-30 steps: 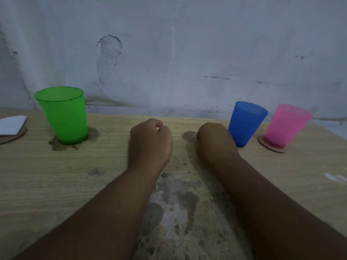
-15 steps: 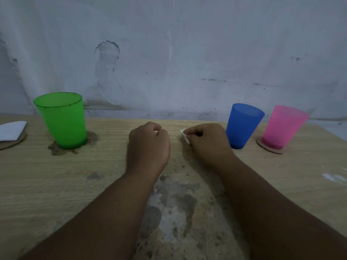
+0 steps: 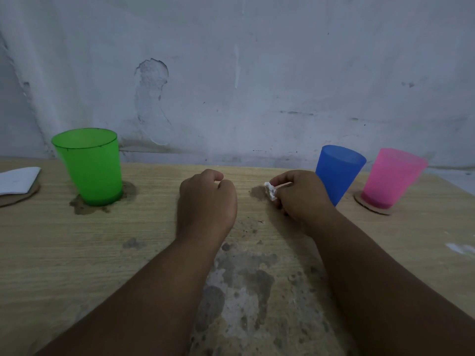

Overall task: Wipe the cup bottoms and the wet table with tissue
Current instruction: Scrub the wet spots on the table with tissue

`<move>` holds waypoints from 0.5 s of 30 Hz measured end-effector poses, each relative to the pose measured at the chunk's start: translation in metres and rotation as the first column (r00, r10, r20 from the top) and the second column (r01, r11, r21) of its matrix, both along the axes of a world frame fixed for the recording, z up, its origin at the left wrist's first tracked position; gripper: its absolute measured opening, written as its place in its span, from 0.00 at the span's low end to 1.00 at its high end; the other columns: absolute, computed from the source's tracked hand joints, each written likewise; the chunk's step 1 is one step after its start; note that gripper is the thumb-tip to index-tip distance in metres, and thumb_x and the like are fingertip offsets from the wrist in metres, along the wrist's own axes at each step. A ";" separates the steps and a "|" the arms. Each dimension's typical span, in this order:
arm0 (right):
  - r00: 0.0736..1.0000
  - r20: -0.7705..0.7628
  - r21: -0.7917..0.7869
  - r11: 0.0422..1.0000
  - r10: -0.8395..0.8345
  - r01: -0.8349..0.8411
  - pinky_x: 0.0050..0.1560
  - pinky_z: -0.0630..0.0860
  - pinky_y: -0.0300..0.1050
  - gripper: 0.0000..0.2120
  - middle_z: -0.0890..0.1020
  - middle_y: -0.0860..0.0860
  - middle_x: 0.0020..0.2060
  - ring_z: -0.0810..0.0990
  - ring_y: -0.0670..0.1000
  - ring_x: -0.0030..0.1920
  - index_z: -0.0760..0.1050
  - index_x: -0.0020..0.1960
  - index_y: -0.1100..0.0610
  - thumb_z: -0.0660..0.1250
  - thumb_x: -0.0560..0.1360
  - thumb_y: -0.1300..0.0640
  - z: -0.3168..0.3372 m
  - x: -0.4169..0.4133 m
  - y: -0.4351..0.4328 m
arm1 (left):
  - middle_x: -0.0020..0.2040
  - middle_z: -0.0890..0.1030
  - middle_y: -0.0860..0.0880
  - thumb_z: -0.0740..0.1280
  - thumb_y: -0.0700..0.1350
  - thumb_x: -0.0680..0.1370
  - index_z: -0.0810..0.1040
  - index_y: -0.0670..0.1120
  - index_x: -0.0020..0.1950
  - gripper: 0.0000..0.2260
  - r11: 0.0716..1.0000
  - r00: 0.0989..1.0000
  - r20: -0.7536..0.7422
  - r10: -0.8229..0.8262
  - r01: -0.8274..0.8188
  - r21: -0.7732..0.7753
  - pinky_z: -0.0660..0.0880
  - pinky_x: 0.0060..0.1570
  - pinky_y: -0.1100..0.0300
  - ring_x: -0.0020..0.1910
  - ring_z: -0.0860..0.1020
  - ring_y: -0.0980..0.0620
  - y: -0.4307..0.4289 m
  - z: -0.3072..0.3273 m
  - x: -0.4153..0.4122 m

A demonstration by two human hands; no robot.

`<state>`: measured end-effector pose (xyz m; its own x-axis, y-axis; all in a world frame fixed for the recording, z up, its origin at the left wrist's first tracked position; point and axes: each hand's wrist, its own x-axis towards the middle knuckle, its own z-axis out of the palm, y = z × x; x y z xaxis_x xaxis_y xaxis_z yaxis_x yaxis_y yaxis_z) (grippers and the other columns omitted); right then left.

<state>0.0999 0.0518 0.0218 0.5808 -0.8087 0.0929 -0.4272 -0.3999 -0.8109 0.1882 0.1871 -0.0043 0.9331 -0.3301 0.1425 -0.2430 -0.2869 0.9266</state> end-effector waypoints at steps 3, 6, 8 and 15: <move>0.988 -0.154 -0.251 0.968 -0.016 -0.023 0.40 0.76 0.42 0.11 0.82 0.52 0.46 0.79 0.49 0.42 0.82 0.54 0.55 0.67 0.75 0.65 -0.002 0.004 -0.001 | 0.57 0.82 0.47 0.57 0.52 0.70 0.81 0.54 0.60 0.22 1.000 1.000 -0.004 -0.003 0.003 -0.007 0.80 0.53 0.45 0.49 0.81 0.46 0.000 0.000 0.000; 0.976 -0.213 -0.351 0.935 -0.036 -0.042 0.45 0.80 0.45 0.13 0.83 0.51 0.50 0.80 0.50 0.45 0.80 0.56 0.54 0.67 0.75 0.66 -0.005 0.006 -0.002 | 0.56 0.82 0.47 0.56 0.53 0.70 0.81 0.54 0.60 0.23 1.000 1.000 -0.005 -0.001 0.001 -0.005 0.81 0.52 0.44 0.49 0.81 0.46 0.000 -0.001 0.000; 0.965 -0.259 -0.402 0.912 -0.031 -0.078 0.48 0.81 0.47 0.16 0.83 0.50 0.52 0.80 0.50 0.46 0.80 0.58 0.52 0.66 0.75 0.67 -0.005 0.005 -0.001 | 0.55 0.82 0.47 0.57 0.52 0.70 0.81 0.53 0.60 0.22 1.000 1.000 0.003 0.001 -0.001 -0.004 0.81 0.52 0.44 0.49 0.81 0.46 0.000 -0.001 0.001; 0.832 -0.553 -0.479 0.836 -0.053 -0.266 0.52 0.80 0.47 0.16 0.83 0.52 0.53 0.81 0.52 0.50 0.80 0.62 0.55 0.63 0.77 0.64 0.010 0.003 -0.002 | 0.54 0.82 0.48 0.57 0.52 0.71 0.82 0.52 0.58 0.21 1.000 1.000 0.023 -0.004 0.004 0.000 0.80 0.52 0.45 0.49 0.81 0.47 0.000 -0.001 0.000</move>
